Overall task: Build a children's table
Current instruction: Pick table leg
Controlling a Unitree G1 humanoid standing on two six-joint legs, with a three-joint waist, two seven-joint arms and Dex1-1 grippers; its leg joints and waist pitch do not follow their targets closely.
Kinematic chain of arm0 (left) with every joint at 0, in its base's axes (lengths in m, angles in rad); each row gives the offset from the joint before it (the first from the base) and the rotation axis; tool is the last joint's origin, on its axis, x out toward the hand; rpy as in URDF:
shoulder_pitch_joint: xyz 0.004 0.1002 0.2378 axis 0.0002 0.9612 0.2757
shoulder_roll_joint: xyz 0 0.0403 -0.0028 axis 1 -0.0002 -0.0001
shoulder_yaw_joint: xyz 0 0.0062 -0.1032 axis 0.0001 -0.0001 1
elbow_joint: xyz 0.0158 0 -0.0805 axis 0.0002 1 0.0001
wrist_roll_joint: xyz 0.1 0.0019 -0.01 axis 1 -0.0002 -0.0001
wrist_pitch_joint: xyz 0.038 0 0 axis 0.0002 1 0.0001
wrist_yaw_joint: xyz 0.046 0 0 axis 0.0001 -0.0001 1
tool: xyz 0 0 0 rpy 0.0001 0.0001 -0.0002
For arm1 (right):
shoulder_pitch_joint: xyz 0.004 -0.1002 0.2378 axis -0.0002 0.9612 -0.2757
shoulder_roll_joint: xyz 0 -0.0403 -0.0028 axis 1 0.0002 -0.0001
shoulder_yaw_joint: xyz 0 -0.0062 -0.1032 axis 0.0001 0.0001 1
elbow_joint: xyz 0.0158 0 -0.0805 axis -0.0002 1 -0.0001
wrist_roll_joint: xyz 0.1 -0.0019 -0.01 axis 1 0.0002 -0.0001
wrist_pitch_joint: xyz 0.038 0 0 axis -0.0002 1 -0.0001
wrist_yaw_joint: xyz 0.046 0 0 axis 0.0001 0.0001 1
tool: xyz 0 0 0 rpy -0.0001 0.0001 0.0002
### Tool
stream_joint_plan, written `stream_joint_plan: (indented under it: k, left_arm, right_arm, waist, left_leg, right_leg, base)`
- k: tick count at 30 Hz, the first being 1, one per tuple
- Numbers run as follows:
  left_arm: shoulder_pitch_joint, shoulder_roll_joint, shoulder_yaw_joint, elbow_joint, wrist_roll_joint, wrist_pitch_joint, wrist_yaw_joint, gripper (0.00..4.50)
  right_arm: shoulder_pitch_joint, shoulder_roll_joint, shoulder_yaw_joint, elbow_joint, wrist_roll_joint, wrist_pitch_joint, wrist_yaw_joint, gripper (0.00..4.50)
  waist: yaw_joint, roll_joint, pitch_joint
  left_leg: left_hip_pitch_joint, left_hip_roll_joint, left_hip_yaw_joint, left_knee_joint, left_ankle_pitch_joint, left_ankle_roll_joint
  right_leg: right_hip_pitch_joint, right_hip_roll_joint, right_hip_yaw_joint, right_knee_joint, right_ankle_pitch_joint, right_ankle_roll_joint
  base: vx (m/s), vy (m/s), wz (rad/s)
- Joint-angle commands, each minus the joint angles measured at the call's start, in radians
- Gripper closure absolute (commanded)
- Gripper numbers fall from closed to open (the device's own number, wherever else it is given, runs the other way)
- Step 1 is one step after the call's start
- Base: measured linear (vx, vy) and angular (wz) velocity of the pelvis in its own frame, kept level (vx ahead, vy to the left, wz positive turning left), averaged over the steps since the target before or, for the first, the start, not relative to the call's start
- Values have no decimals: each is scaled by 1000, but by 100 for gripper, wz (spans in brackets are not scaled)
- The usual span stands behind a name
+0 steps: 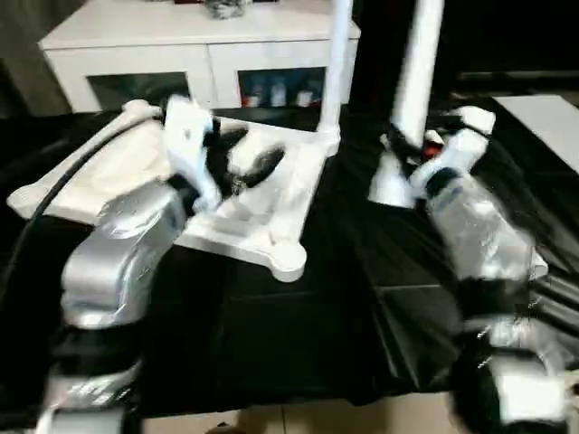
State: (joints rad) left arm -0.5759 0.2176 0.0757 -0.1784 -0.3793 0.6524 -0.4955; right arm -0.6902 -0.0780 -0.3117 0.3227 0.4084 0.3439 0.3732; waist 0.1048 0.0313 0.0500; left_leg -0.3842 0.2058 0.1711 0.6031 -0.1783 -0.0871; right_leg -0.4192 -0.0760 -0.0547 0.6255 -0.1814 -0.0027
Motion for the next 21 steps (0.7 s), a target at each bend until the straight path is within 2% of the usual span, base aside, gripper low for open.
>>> stream_joint_plan:
  k: [1,2,3,4,5,6,8,9,10,11,12,13,14,15,16,18,19,21]
  left_arm:
    - [-30,-23,24,-1,-70,70,9,35]
    - [-34,-27,27,-1,-80,80,10,25]
    - [-51,-50,41,0,-128,116,10,17]
    - [-51,-50,41,0,-128,116,10,17]
    - [-65,-70,57,0,-169,144,14,5]
    - [-90,-95,75,4,-214,165,14,5]
    - [-101,-104,82,5,-231,174,15,2]
    - [-111,-106,88,10,-238,188,19,0]
    - [-111,-106,88,10,-238,188,19,0]
    - [-123,-116,109,23,-253,207,45,0]
    - [-127,-120,118,28,-261,213,56,0]
    - [-128,-123,124,31,-269,214,61,0]
    - [-128,-123,124,31,-269,214,61,0]
    - [-130,-123,132,29,-282,237,76,0]
    - [-131,-123,132,29,-283,237,76,0]
    - [-132,-119,135,29,-290,258,94,0]
    - [-131,-115,134,29,-289,263,99,0]
    - [-133,-119,142,35,-292,272,122,0]
  right_arm:
    - [13,5,40,-90,57,14,76,269]
    - [15,5,45,-94,61,19,83,269]
    - [25,4,75,-109,66,33,119,269]
    - [25,4,75,-109,66,33,119,269]
    - [30,1,95,-116,77,53,154,269]
    - [54,-13,147,-142,78,86,227,269]
    - [65,-18,168,-155,85,108,261,269]
    - [77,-29,196,-170,90,133,296,269]
    - [77,-29,196,-170,90,133,296,269]
    - [89,-44,232,-185,83,146,324,269]
    - [94,-49,242,-190,81,148,329,269]
    - [99,-53,252,-196,85,151,340,269]
    - [99,-53,252,-196,85,151,340,269]
    - [107,-64,272,-207,94,163,366,269]
    - [107,-64,272,-208,94,163,366,269]
    - [113,-71,287,-216,91,170,391,269]
    - [115,-71,292,-220,91,173,400,269]
    - [117,-74,301,-224,90,170,407,269]
  waist:
    - [3,2,-76]
    - [4,3,-76]
    - [4,4,-73]
    - [6,2,-72]
    - [5,2,-72]
    - [6,-2,-71]
    - [10,-3,-70]
    - [11,0,-71]
    - [11,-2,-71]
    - [12,5,-70]
    - [12,0,-70]
    - [12,0,-71]
    - [11,-7,-71]
    - [13,-3,-72]
    - [14,-9,-72]
    - [15,-6,-73]
    - [16,-13,-73]
    - [16,-10,-72]
  left_leg:
    - [15,6,1,-66,-152,15]
    - [17,6,3,-64,-153,14]
    - [14,6,2,-66,-161,11]
    - [14,6,2,-66,-169,8]
    - [13,6,1,-67,-173,7]
    - [14,3,4,-65,-179,6]
    - [11,6,2,-66,-173,11]
    - [11,6,0,-66,-172,13]
    - [11,6,-1,-67,-171,13]
    - [11,7,-2,-68,-172,10]
    - [12,7,-1,-67,-174,6]
    - [10,7,-2,-67,-166,5]
    - [9,5,-1,-66,-159,7]
    - [10,7,-3,-67,-153,7]
    - [9,6,-2,-65,-144,8]
    - [9,7,-2,-65,-137,13]
    - [9,7,-2,-65,-130,17]
    - [8,7,-1,-65,-129,21]
  right_leg:
    - [61,-39,30,-59,-53,-214]
    - [60,-39,31,-58,-54,-216]
    - [60,-40,31,-61,-73,-216]
    - [61,-42,32,-64,-92,-215]
    - [61,-43,31,-66,-105,-211]
    - [63,-41,31,-66,-121,-212]
    - [63,-43,33,-70,-126,-207]
    - [63,-44,32,-70,-134,-202]
    - [63,-44,32,-71,-135,-200]
    - [62,-45,31,-71,-145,-195]
    - [62,-43,31,-74,-145,-190]
    - [64,-44,31,-72,-139,-188]
    - [65,-43,31,-73,-135,-186]
    - [63,-45,31,-72,-138,-184]
    - [65,-45,31,-69,-132,-184]
    - [63,-45,31,-69,-126,-187]
    - [64,-45,31,-67,-122,-188]
    - [63,-45,31,-69,-128,-184]
  base:
    - [0,0,0]
    - [0,0,0]
    - [0,0,0]
    - [0,0,0]
    - [0,0,0]
    - [0,0,0]
    - [0,0,0]
    - [0,0,0]
    - [0,0,0]
    - [0,0,0]
    - [0,0,0]
    - [0,0,0]
    - [0,0,0]
    - [0,0,0]
    - [0,0,0]
    - [0,0,0]
    - [0,0,0]
    - [0,0,0]
